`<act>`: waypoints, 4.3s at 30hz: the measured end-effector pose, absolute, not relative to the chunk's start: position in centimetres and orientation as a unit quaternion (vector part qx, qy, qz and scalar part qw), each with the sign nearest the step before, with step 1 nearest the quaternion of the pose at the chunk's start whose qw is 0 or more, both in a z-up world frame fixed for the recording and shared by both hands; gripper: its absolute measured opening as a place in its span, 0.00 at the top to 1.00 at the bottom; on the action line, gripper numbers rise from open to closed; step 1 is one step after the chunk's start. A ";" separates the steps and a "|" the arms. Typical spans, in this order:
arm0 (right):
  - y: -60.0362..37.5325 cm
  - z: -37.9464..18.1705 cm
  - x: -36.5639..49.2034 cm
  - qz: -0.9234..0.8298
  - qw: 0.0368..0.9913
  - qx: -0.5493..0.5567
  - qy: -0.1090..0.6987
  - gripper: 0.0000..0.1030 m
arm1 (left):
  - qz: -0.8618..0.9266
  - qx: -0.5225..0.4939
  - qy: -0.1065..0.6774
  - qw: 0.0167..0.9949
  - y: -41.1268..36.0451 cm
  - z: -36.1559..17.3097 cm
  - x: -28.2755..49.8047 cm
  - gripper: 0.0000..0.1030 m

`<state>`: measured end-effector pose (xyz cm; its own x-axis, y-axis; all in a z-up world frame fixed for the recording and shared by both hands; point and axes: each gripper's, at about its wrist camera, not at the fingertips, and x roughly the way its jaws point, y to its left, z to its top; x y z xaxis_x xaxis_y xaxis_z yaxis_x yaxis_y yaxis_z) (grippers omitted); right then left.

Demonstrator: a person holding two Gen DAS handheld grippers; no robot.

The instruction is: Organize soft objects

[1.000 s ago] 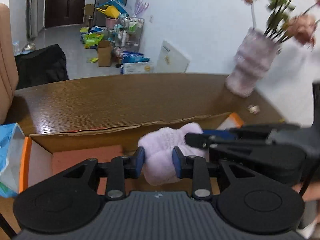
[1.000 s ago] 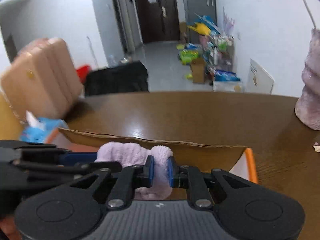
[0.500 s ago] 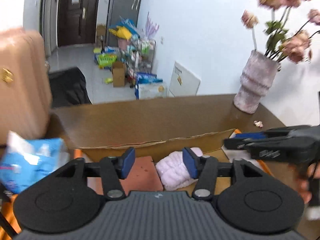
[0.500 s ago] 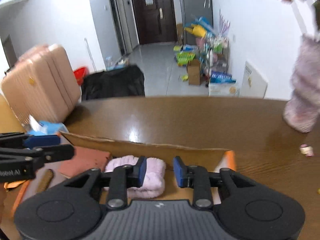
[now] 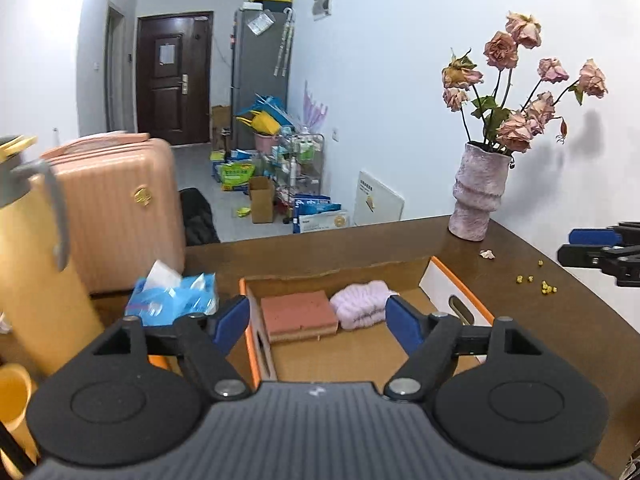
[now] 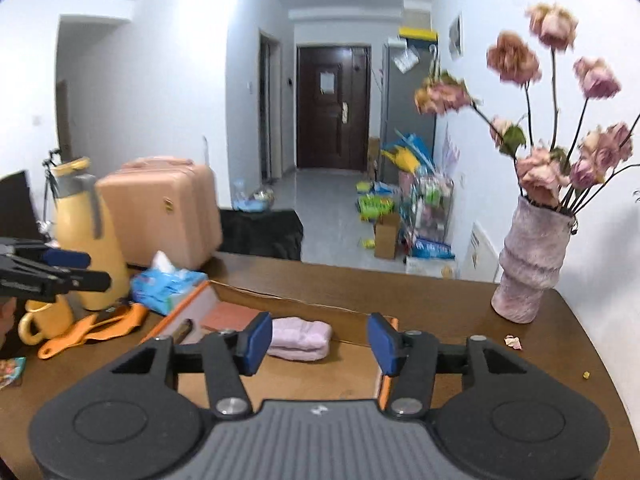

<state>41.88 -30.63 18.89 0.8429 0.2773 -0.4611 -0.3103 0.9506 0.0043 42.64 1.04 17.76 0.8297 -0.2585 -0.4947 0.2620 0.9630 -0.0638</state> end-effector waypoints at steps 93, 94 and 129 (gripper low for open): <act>-14.7 -2.6 23.9 0.180 0.940 -0.036 0.288 0.89 | -0.180 -0.110 0.343 0.915 6.4 -0.4 25.0 0.89; -14.8 -2.5 24.0 0.182 0.939 -0.032 0.288 0.91 | -0.179 -0.110 0.341 0.916 6.3 -0.2 25.1 0.90; -20.6 14.0 49.6 0.220 0.925 -0.064 0.303 0.48 | -0.104 -0.032 0.235 0.966 3.5 12.6 44.4 0.22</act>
